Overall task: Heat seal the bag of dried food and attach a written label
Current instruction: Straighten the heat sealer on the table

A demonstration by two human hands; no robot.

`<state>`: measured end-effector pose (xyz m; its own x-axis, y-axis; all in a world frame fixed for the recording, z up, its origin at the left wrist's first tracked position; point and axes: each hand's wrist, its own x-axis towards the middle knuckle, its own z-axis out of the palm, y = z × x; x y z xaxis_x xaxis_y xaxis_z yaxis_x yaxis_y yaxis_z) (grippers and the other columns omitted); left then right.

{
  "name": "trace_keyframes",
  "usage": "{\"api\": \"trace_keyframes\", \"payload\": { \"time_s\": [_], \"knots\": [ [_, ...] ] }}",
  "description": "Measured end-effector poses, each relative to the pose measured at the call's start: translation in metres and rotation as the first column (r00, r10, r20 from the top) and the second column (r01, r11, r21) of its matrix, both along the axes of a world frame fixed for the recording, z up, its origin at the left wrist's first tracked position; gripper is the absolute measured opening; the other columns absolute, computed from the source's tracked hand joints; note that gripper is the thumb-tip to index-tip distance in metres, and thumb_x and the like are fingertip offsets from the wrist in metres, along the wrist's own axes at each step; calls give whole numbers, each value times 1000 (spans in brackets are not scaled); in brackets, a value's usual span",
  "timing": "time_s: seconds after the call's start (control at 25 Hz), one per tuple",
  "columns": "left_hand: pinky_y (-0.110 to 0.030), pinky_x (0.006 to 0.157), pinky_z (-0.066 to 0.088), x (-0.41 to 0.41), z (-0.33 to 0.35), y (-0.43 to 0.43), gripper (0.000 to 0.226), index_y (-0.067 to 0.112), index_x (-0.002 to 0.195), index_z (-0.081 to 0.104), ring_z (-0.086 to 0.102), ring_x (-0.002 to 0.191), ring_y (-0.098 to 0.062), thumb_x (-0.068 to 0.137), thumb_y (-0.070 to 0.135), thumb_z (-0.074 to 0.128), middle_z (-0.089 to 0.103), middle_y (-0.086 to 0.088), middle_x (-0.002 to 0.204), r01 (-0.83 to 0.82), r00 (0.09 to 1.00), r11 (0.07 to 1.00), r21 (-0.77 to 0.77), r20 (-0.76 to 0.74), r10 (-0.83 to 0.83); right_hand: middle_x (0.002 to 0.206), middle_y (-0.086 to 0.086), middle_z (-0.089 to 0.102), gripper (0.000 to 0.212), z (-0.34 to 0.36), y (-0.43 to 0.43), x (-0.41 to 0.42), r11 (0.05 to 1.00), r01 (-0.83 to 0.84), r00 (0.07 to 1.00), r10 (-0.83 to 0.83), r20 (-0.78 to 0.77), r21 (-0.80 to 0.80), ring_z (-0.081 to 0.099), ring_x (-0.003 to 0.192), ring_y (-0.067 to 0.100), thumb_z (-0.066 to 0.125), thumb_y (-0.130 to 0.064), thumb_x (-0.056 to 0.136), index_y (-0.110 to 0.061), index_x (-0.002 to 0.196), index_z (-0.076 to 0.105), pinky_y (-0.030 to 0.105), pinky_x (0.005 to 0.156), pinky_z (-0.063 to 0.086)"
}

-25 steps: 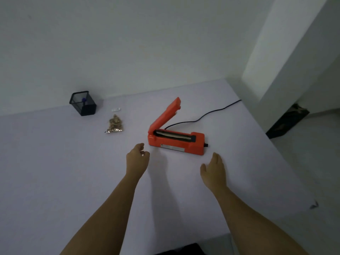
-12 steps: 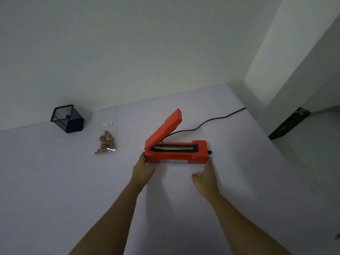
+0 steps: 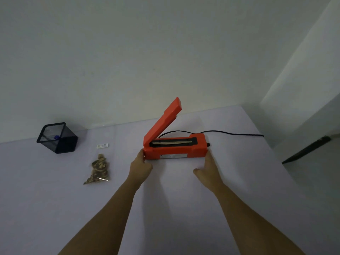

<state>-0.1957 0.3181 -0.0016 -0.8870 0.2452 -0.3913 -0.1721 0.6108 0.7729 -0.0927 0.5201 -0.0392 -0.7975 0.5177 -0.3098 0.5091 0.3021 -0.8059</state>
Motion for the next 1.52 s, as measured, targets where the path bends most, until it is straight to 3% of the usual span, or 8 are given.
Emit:
{"api": "trace_keyframes", "payload": {
  "time_s": [0.2,0.44,0.72,0.88,1.0,1.16,1.36,1.52],
  "knots": [
    [-38,98,41,-50,-4,32,64,14,143,28,46,123,-29,85,-7,44,46,-14,137,-54,999,998,-20,-9,54,149,6,31,97,-6,41,-57,996,-92,996,92,-5,13,37,133,25,64,-5,71,-20,149,9,46,108,39],
    [-27,83,39,-83,-10,49,65,15,142,29,50,114,-25,83,-6,44,50,-14,132,-49,998,999,-13,-45,48,154,7,22,102,-13,62,-102,994,-101,994,102,-40,36,29,139,25,65,-3,73,-18,150,0,47,112,33],
    [-34,93,43,-89,-23,49,71,18,146,23,46,123,-29,82,-5,45,45,-11,140,-53,997,998,-38,-55,51,158,7,8,99,-16,69,-111,986,-147,989,148,-3,80,16,144,21,63,-1,78,-12,149,-5,23,109,17],
    [-39,103,39,-88,-17,48,77,16,148,13,39,131,-29,82,-6,47,36,-12,147,-74,997,995,-69,-32,72,159,5,4,97,-15,71,-111,981,-186,982,185,33,55,13,145,20,61,-2,80,-13,149,-6,23,109,17],
    [-42,112,28,-85,3,50,88,17,148,5,22,140,-26,78,-11,50,18,-8,155,-143,954,989,-22,-268,132,159,3,3,97,-12,73,-111,978,-209,976,207,60,20,12,145,19,59,-3,80,-14,149,-7,28,113,18],
    [-42,112,27,-87,22,60,94,21,148,1,15,142,-24,75,-12,50,9,-2,157,139,825,982,-131,-532,-188,159,2,5,97,-6,73,-111,975,-221,972,219,85,6,15,144,19,58,-3,78,-16,150,-6,31,114,23],
    [-42,115,19,-95,20,67,92,23,148,2,5,144,-20,76,-5,50,6,2,158,321,755,859,-398,-440,-486,159,0,-1,95,-2,74,-109,971,-241,962,240,128,-5,12,145,19,54,0,80,-17,149,-10,32,116,21],
    [-41,117,11,-103,21,77,83,21,149,3,5,144,-21,82,2,49,5,3,158,328,683,720,-611,-373,-628,159,-1,-1,95,0,76,-109,969,-246,959,246,144,-16,13,144,19,53,0,81,-18,149,-11,29,111,22]
  ]
}}
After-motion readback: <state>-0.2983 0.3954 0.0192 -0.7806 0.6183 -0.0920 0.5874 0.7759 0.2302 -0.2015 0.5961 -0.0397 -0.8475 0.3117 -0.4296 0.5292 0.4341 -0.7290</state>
